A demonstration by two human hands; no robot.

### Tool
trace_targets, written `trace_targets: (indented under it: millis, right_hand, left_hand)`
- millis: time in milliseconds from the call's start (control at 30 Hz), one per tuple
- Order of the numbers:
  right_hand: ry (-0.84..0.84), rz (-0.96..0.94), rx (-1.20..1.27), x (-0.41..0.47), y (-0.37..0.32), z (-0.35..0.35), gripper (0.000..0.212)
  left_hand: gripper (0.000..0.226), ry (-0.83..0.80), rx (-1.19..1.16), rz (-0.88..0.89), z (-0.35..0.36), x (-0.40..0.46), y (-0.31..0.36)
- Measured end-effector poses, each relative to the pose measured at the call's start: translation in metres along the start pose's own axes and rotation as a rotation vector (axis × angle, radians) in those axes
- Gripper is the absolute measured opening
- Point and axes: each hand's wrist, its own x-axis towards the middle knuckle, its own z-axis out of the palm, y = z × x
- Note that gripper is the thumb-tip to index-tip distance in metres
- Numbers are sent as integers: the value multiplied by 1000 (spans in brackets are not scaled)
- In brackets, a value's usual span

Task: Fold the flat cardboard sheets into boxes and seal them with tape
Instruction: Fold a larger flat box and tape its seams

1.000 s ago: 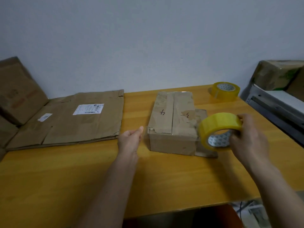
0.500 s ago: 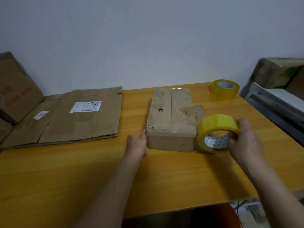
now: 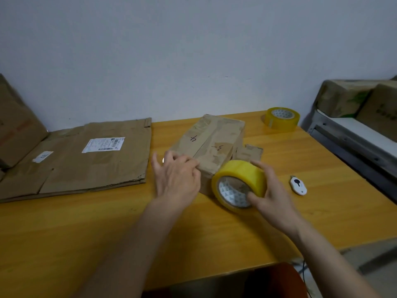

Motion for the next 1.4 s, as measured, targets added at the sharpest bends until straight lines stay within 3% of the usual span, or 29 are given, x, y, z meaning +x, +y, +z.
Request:
trace_targets:
  millis: [133,300,500,600,700,900,1033,1167,1267,1400]
  right_hand:
    - [-58,-42,109,-1,-13,15,81]
    - [-103,51,265,-1,-26,34,58]
    - [-104,107,229,-6,-29,38,53]
    - [-141,154,176,-6,-30,34,54]
    - [-170,156,111,-2,-34,32,70]
    - [-220,161,-57,7,-44,47,71]
    - [-247,171,24,9,-46,49,72]
    - [-266,177,172,1,-37,34,70]
    - [-53,192,7,9,-10,8,53]
    - [228,423,-423,28,42,-32,40]
  left_hand:
    - [45,-146,55,10,-6,21,-6]
    - [65,-374,123,-23,-17,42,-13]
    - [93,-557,330,-42,-28,57,3]
    - [91,-529,357,-45,-26,56,10]
    - [76,-483,214,-44,-23,54,1]
    - [67,-580,112,-65,-28,71,-11]
    - [51,-604,77,-93,-26,79,-3]
    - [53,-451,-52,-105,-8,65,-1]
    - [67,-334,-152,-197,7,52,-4]
    - [76,-296,-365,-305,16,45,-2]
